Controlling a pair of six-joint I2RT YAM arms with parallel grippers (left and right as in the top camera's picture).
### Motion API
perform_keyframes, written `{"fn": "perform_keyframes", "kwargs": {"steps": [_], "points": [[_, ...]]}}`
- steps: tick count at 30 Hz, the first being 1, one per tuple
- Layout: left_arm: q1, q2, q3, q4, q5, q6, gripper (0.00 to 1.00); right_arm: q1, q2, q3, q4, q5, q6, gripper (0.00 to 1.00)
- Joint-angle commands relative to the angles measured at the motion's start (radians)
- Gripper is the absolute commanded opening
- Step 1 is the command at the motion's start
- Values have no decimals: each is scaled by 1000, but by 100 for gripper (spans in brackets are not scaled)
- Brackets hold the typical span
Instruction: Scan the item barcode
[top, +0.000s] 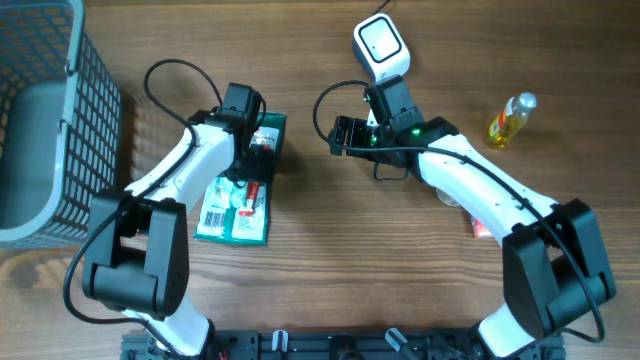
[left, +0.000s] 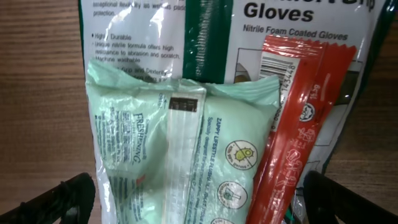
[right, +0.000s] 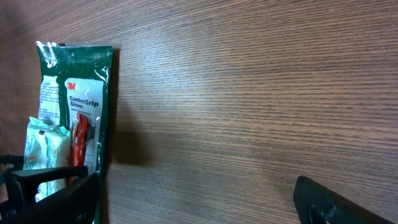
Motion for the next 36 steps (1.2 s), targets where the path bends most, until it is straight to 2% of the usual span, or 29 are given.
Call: {"fn": "perform_keyframes", "kwargs": {"steps": [1,7,10,16,36], "points": [[-2,11,-13,7,2,39,100,2,15,-1,3,-5,4,100],[29,11,-11,16,11,43,100,2,15,-1,3,-5,4,99],[66,11,-11,13,122,117,100,2,15,-1,3,-5,3,100],[119,11,-11,12,150,117,100,2,15,-1,3,-5,3,100],[123,12,-116,78,202,109,100,2,15,-1,3,-5,3,100]]}}
